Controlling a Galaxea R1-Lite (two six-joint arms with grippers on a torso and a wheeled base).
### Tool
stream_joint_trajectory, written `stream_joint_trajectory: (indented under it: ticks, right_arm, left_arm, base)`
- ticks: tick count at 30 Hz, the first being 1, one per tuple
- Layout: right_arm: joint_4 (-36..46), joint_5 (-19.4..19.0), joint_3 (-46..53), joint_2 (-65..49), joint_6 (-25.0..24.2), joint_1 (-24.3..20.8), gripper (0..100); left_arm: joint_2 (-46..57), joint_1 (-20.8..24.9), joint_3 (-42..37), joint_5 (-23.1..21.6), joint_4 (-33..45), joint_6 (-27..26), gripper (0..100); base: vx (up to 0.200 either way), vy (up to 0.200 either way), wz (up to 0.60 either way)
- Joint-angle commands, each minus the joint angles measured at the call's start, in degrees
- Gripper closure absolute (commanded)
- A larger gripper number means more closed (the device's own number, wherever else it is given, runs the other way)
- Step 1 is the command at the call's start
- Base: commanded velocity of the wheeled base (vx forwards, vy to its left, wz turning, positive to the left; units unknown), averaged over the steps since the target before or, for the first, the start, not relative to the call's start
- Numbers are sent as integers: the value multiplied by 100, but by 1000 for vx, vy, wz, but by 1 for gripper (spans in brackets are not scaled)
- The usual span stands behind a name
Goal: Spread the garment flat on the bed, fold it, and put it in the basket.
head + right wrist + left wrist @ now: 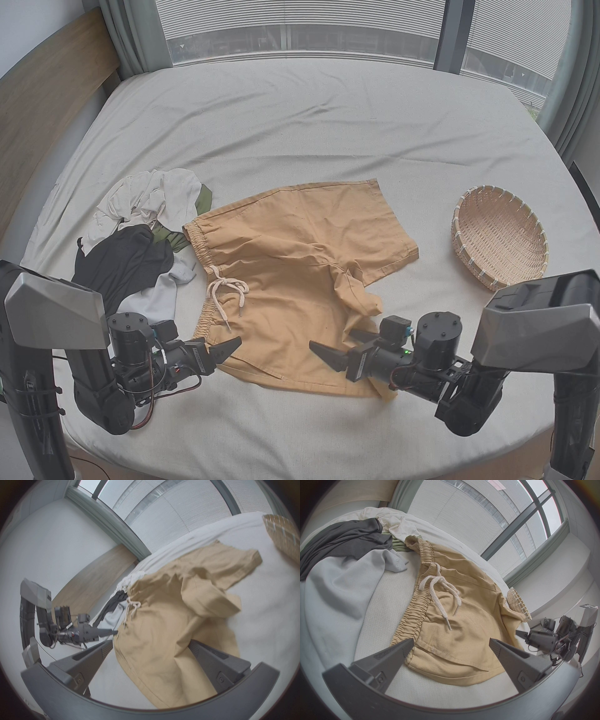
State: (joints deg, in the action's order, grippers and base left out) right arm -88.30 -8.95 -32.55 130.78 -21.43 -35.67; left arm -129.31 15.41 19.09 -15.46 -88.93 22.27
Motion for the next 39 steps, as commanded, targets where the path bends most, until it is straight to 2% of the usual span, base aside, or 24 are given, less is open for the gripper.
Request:
stream_joint_trajectory:
  ticks: [1,9,19,24,26,34,39]
  right_arm:
    - [5,-2,425,-967,34,447,0]
    - [5,-2,460,-888,60,1185,0]
    - [5,-2,108,-123,104,1923,0]
    - [5,-72,117,-79,280,1994,0]
    - [5,-230,108,-79,403,1915,0]
    - [5,-221,117,-211,438,1827,0]
    - [5,-230,539,-281,614,1827,0]
  left_arm:
    - [28,-3,25,-1,-19,-4,0]
    - [19,-3,60,8,-19,-4,0]
    - [19,-3,60,8,-19,-4,0]
    - [19,-3,60,8,-19,-4,0]
    - [19,-3,60,8,-19,-4,0]
    - [19,-12,33,8,-19,5,0]
    - [19,-3,33,8,-19,5,0]
  base:
    - [0,0,0]
    - [0,0,0]
    - [0,0,0]
    - [0,0,0]
    - [0,0,0]
    - [0,0,0]
    - [0,0,0]
